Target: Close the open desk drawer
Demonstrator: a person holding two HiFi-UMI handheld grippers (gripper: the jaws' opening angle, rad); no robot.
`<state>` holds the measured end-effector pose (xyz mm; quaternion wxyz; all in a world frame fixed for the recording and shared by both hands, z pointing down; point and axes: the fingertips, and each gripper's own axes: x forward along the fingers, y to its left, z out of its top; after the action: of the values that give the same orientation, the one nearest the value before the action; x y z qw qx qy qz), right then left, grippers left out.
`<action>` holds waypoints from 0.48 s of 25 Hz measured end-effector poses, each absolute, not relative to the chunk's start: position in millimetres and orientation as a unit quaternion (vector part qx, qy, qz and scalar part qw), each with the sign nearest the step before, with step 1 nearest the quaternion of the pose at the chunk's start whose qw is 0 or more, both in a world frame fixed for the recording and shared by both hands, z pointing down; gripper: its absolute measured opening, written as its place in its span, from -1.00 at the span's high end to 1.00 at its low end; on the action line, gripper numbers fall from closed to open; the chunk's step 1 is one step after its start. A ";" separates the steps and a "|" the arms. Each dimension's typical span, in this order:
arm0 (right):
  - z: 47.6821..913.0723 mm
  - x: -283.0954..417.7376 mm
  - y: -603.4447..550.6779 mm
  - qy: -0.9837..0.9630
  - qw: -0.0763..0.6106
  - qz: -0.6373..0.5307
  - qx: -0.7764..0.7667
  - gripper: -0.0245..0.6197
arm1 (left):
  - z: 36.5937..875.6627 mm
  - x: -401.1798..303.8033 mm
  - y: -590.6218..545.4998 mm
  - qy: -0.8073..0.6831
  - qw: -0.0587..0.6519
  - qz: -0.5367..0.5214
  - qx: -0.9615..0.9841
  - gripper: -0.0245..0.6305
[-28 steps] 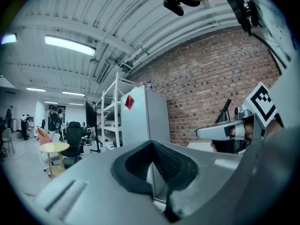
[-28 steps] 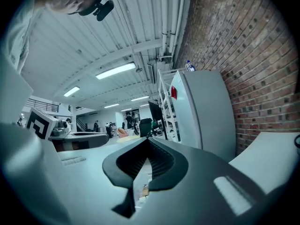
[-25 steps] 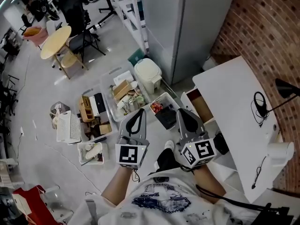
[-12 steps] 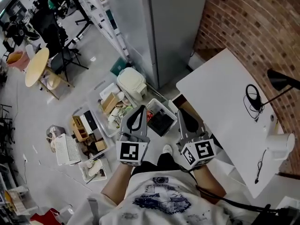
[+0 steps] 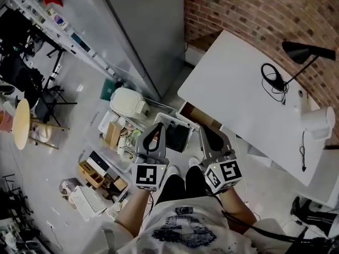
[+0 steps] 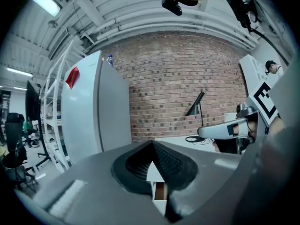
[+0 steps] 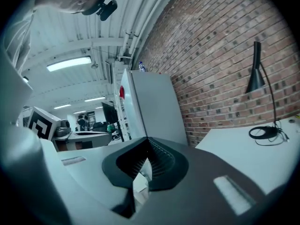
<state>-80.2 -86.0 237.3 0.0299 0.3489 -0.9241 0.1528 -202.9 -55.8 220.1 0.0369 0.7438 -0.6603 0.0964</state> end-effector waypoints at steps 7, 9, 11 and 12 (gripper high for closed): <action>278.1 -60.3 -79.3 -0.882 0.025 0.173 0.437 0.85 | 276.8 -185.2 -62.5 -0.583 0.061 0.117 0.802 0.92; 287.4 -52.1 -77.6 -0.873 0.022 0.175 0.455 0.85 | 286.0 -180.5 -63.3 -0.570 0.059 0.118 0.811 0.92; 298.8 -42.9 -75.1 -0.863 0.020 0.178 0.472 0.85 | 298.5 -176.3 -62.6 -0.559 0.061 0.121 0.818 0.92; 305.8 -38.3 -73.5 -0.858 0.020 0.182 0.480 0.85 | 305.0 -173.9 -62.2 -0.554 0.062 0.121 0.821 0.92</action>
<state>-38.3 -73.5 305.8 0.0195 0.4802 -0.8579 0.1820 -173.9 -62.2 305.0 0.0620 0.8210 -0.5544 0.1211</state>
